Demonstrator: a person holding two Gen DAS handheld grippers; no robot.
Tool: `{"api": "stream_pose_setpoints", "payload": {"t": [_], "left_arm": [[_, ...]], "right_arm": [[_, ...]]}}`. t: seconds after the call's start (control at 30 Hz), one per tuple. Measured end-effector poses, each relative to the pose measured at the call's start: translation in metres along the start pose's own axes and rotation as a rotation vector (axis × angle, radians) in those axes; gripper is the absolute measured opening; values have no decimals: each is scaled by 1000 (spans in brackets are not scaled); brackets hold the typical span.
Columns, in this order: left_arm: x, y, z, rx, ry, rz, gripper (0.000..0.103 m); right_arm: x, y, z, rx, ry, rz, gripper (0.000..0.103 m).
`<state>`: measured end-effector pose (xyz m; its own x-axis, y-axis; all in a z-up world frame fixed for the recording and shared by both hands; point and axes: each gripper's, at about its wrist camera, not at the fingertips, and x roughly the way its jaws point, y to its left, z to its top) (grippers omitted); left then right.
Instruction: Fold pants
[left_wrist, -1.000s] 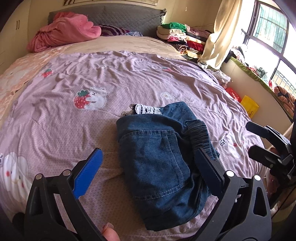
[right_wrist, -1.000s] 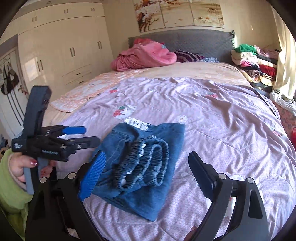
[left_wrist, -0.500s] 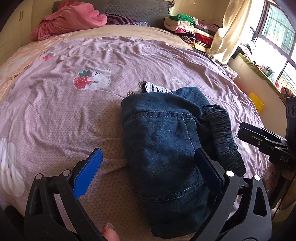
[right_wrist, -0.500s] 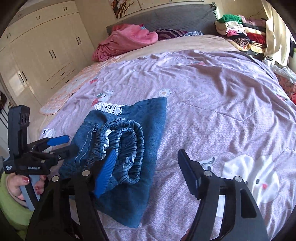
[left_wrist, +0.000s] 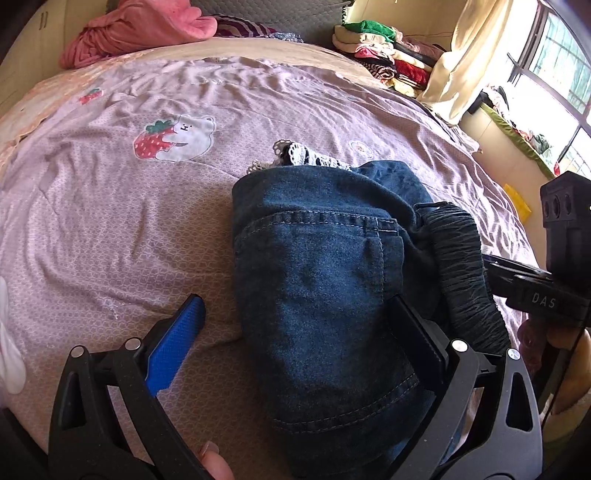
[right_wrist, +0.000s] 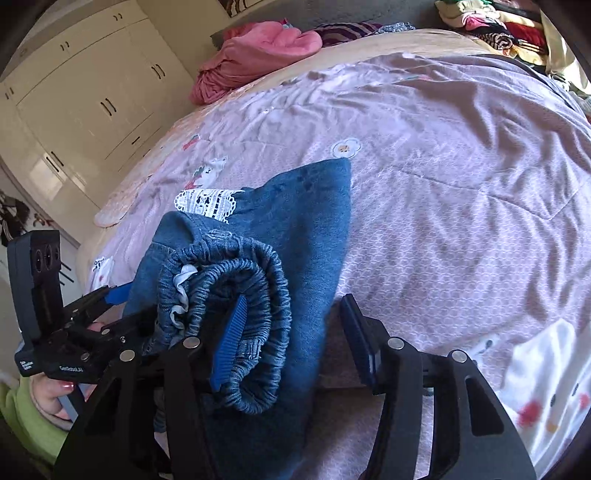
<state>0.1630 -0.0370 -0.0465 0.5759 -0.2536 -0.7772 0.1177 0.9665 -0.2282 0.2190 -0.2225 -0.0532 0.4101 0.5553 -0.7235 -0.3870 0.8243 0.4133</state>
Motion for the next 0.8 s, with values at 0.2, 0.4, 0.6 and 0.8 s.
{"api": "stream_pose_setpoints", "payload": {"t": [0.2, 0.4, 0.6, 0.8], "left_arm": [[8, -7, 3, -10, 14, -30, 84], [11, -14, 5, 3, 14, -36, 59], [-1, -19, 9, 30, -18, -52, 27], [-14, -19, 12, 24, -39, -84, 19]], "right_arm": [[3, 3, 1, -4, -7, 6, 48], [3, 10, 0, -24, -21, -16, 36], [-4, 27, -1, -78, -54, -76, 26], [-19, 41, -2, -104, -91, -66, 19]]}}
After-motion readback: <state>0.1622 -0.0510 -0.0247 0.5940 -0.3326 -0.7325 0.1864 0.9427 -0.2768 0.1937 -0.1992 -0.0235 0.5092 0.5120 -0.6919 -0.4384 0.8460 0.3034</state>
